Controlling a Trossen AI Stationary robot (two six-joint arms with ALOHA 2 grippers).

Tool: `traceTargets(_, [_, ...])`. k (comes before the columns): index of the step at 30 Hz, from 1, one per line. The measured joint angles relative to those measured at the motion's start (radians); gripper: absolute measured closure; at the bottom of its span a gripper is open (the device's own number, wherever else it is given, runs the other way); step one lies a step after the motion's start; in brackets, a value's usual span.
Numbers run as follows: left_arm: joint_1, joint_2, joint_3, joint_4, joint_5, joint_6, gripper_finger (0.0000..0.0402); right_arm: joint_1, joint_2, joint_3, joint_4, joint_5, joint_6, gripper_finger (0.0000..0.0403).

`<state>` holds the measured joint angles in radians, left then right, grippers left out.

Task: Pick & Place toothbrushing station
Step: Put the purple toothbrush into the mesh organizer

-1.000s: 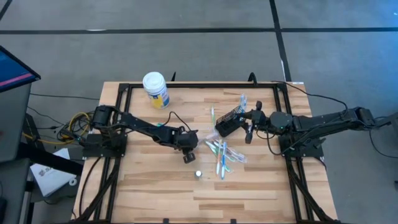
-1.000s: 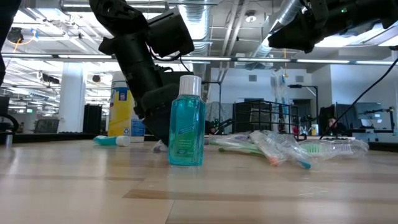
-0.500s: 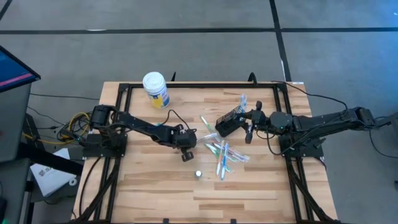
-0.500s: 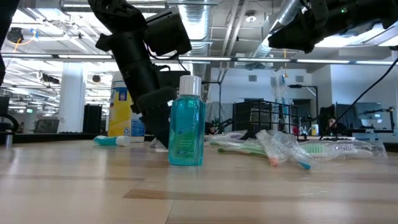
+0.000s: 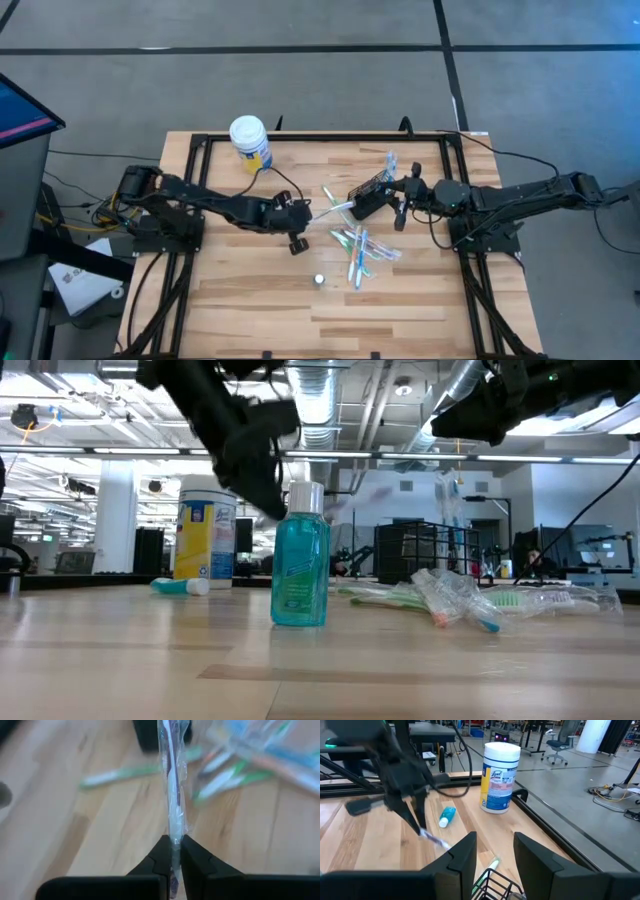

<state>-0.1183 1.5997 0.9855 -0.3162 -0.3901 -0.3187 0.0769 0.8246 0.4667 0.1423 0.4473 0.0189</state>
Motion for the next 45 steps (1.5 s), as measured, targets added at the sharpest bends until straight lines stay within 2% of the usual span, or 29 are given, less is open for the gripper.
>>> traceTargets(5, [-0.015,-0.070,0.000,0.049,-0.054,0.041,0.0390,0.000,0.000,0.000,0.017,0.000,0.000,0.0283])
traceTargets(14, [-0.014,-0.107,0.000,0.249,-0.050,0.176,0.0389,0.000,0.000,0.000,0.024,0.000,0.000,0.0283])
traceTargets(34, [0.016,-0.107,0.000,0.475,0.028,0.288,0.0387,0.023,0.000,0.000,0.150,-0.066,-0.023,0.0283])
traceTargets(45, [0.036,-0.104,0.000,0.511,0.058,0.288,0.0387,0.057,0.000,0.000,0.221,-0.084,-0.075,0.0283])
